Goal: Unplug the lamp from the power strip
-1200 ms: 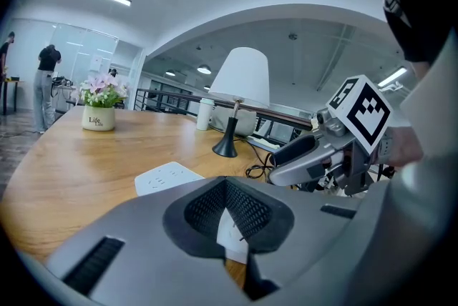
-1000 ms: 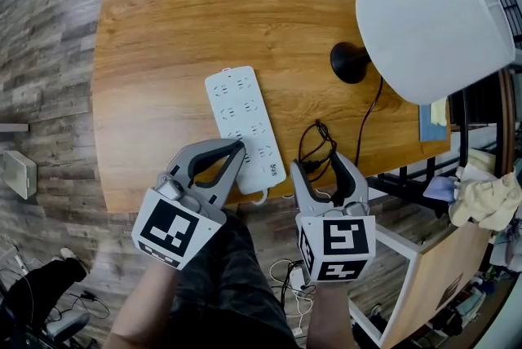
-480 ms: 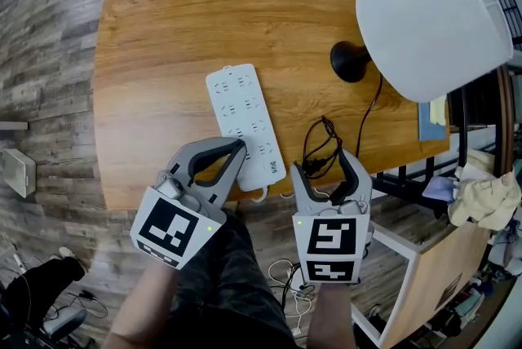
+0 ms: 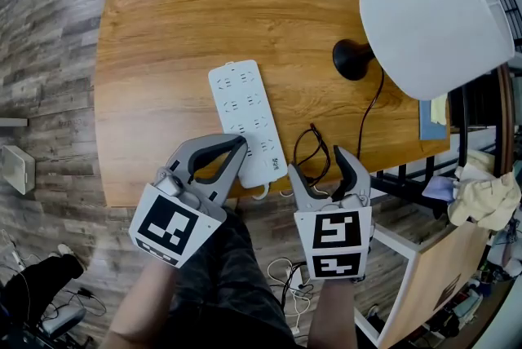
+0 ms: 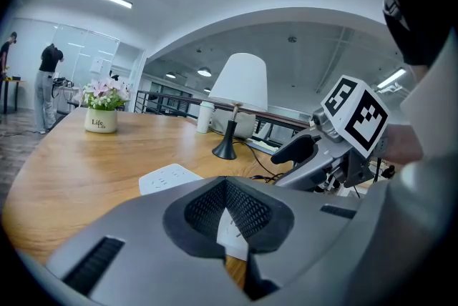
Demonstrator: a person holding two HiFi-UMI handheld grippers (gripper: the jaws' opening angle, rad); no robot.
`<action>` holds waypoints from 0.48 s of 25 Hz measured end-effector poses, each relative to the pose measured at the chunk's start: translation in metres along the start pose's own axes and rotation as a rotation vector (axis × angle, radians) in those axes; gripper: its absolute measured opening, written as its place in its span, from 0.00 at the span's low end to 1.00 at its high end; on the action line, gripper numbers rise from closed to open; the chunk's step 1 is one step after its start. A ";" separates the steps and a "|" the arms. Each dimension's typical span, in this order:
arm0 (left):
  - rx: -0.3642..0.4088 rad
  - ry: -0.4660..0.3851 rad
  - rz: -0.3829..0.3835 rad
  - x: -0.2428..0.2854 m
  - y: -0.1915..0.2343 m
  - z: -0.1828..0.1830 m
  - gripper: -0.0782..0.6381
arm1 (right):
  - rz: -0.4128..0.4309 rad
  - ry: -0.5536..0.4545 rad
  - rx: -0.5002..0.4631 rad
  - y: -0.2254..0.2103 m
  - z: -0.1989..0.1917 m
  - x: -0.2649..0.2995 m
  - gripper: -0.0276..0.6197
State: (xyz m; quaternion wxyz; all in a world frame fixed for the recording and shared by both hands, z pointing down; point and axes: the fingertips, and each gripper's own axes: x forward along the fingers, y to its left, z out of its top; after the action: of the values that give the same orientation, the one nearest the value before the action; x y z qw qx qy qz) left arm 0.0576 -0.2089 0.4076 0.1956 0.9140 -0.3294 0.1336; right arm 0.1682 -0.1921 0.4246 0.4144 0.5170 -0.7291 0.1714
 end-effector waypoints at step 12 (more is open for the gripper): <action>-0.012 -0.014 0.006 -0.011 -0.001 0.001 0.10 | -0.029 -0.220 -0.007 0.013 0.028 -0.018 0.19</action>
State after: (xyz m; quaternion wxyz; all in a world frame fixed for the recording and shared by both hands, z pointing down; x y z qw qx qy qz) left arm 0.0499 -0.2026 0.4020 0.1981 0.9128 -0.3343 0.1258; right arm 0.1468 -0.1945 0.3960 0.3362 0.5416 -0.7633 0.1050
